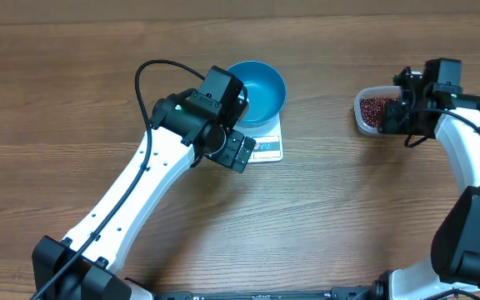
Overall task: Scoop item into bowl and weigh 150g on scale
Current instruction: 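Lower the red cup with the right gripper into the red beans, then drag the red cup through the beans with the right gripper to scoop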
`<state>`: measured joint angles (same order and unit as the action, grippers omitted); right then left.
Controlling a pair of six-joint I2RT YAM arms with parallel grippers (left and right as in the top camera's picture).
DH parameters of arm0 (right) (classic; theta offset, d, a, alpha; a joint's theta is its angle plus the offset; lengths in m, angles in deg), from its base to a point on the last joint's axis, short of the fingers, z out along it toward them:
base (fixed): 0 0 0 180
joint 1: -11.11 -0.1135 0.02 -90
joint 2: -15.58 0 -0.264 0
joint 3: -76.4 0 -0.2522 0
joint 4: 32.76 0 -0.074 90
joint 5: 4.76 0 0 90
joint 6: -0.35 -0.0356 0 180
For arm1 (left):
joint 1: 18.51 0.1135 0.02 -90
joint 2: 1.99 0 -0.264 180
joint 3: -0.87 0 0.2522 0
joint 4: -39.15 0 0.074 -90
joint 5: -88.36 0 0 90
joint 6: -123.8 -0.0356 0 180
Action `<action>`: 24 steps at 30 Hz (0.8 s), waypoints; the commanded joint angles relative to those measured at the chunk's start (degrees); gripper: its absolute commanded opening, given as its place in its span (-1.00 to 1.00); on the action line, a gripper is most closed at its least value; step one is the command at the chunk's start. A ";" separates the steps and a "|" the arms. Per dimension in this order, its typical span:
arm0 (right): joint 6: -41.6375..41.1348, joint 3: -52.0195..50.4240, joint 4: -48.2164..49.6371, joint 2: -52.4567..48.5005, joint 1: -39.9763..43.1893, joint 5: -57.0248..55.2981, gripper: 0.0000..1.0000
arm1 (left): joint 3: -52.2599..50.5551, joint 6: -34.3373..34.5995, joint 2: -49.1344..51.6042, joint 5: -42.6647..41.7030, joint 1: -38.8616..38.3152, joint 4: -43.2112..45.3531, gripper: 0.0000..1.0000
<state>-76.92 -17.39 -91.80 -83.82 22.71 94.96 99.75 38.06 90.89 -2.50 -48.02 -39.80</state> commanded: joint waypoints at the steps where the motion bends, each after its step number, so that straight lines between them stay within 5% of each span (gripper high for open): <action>1: 2.89 1.11 -0.96 -1.38 0.79 8.02 -0.93 | 0.52 -0.87 -0.63 0.20 -0.11 -0.17 0.99; 24: 2.27 1.11 -1.90 -1.66 4.35 14.08 -0.93 | 0.52 -0.87 -0.63 0.20 -0.11 -0.17 0.99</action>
<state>-74.37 -17.39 -93.22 -84.45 26.31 104.29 99.75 38.06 90.89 -2.50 -48.02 -39.80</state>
